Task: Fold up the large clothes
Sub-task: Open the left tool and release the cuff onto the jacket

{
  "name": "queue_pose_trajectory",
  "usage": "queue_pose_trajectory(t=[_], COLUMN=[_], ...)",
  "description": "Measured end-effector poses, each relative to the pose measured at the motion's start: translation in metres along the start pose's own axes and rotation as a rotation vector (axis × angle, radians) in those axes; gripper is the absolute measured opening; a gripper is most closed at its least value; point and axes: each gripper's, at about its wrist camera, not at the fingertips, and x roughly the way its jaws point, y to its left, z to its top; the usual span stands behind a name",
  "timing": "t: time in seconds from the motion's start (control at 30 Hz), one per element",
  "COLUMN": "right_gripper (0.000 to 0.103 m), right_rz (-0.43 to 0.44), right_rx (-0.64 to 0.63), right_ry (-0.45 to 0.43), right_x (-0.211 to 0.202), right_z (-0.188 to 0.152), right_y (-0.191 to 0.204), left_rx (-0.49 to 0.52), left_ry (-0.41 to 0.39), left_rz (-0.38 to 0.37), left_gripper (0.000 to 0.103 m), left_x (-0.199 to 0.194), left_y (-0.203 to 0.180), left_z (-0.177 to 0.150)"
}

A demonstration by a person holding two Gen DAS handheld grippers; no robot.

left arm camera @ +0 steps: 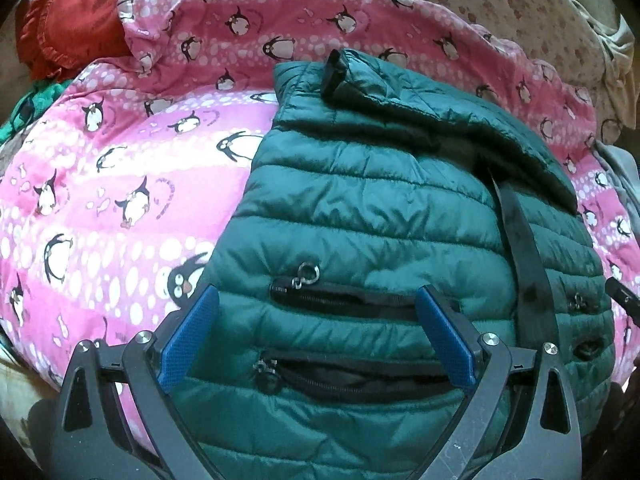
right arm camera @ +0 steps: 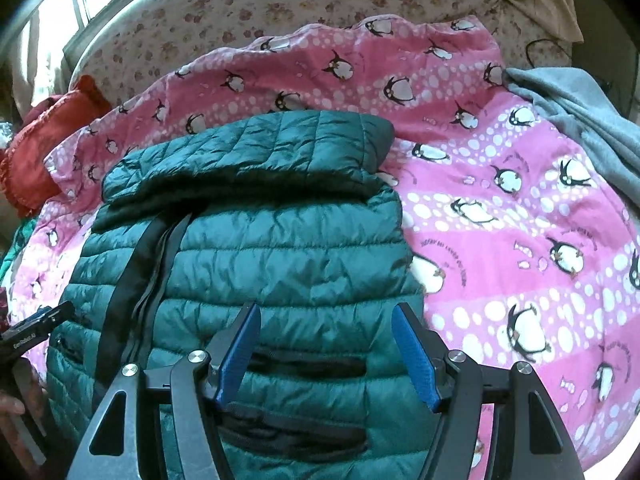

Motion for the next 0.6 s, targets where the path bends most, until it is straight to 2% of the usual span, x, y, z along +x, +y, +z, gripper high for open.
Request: queue_pose_trajectory(t=[0.23, 0.6], right_gripper=[0.065, 0.065], right_rz=[-0.012, 0.03], right_rx=[-0.042, 0.013], right_ry=[-0.002, 0.011], right_x=[-0.01, -0.021], right_z=[-0.015, -0.038], right_y=[0.006, -0.003], left_rx=[-0.006, -0.001], left_ry=[-0.01, -0.013], left_rz=[0.008, 0.009], left_gripper=[0.099, 0.099], left_x=[-0.009, -0.019], left_y=[0.004, 0.008], left_z=[-0.01, -0.025])
